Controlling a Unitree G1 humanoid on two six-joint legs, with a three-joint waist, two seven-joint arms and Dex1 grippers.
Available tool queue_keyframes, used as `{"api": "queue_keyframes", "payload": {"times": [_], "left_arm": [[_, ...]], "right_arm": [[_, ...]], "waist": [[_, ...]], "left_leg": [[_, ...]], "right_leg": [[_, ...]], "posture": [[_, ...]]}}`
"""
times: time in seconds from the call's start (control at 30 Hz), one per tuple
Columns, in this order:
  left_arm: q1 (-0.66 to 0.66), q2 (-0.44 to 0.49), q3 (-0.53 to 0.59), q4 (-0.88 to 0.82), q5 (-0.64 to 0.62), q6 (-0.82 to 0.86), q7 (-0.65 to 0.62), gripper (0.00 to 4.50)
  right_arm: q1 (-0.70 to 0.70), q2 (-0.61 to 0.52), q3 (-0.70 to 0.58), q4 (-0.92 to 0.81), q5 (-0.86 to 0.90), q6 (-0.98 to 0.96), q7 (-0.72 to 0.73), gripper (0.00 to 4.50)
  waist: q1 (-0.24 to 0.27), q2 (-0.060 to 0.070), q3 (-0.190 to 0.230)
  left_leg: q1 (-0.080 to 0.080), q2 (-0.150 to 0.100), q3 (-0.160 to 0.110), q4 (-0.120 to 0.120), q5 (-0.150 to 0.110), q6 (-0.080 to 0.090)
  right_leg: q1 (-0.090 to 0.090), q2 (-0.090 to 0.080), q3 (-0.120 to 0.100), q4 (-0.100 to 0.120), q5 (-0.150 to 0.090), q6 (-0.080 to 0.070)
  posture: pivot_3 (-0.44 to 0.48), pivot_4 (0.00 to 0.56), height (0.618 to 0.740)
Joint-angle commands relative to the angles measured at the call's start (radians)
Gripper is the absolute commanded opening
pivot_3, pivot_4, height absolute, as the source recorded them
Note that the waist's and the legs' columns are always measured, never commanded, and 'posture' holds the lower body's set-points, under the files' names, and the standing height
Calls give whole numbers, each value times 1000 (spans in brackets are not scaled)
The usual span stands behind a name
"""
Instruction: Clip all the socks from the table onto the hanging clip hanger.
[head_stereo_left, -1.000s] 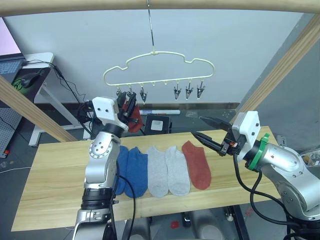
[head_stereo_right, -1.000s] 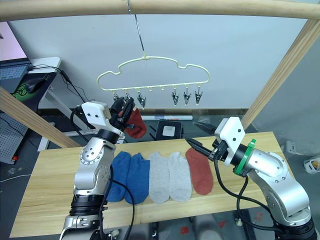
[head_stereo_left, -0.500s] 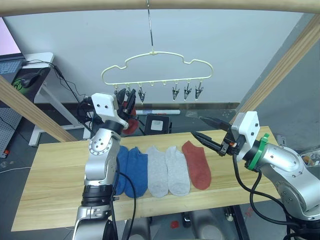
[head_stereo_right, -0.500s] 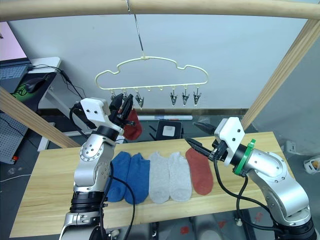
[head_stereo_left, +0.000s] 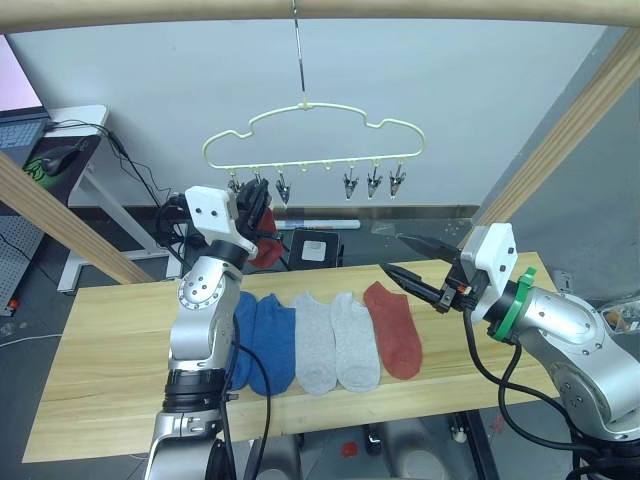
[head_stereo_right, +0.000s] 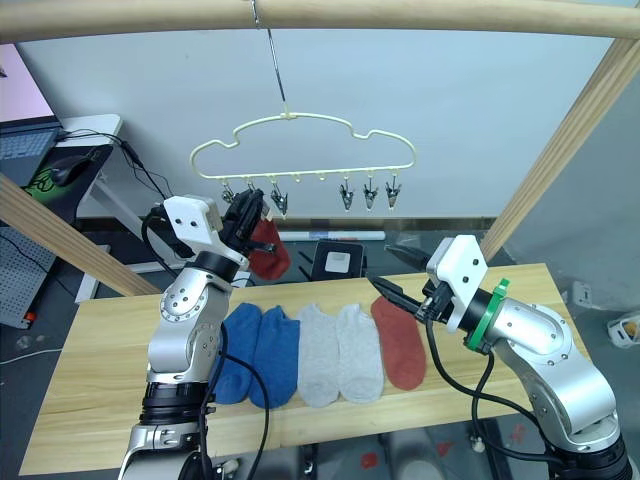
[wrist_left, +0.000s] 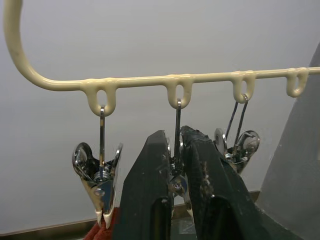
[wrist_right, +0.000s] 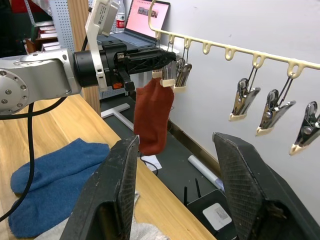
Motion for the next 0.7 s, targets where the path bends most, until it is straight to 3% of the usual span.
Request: {"api": "queue_keyframes", "payload": {"times": [0.03,0.3,0.4,0.53,0.7], "left_arm": [[6,7,11,-43,-8,1,-4,117],[53,42,6,-119,-11,43,-23,90],[59,49,7,-141,-14,59,-24,90],[63,54,9,-158,-16,76,-25,90],[65,56,6,-173,-16,94,-27,90]], "right_arm": [[-2,2,2,-15,-16,-20,-11,2466],[32,-4,140,74,-152,109,-98,2466],[31,41,179,124,-185,124,-135,3039],[5,109,247,239,-268,114,-189,4370],[-38,243,259,451,-334,63,-271,4381]], "waist": [[0,0,0],[0,0,0],[0,0,0],[0,0,0],[1,1,0]], "left_leg": [[0,0,0,0,0,0],[0,0,0,0,0,0],[0,1,0,0,0,0],[0,1,-1,0,0,0],[0,1,-1,0,0,0]], "right_leg": [[0,0,0,0,0,0],[0,0,0,0,0,0],[0,0,0,0,0,0],[0,1,1,0,0,0],[-1,2,1,-1,0,0]], "posture": [[-183,243,740],[-161,265,740],[-155,270,740],[-147,279,740],[-136,284,740]]}}
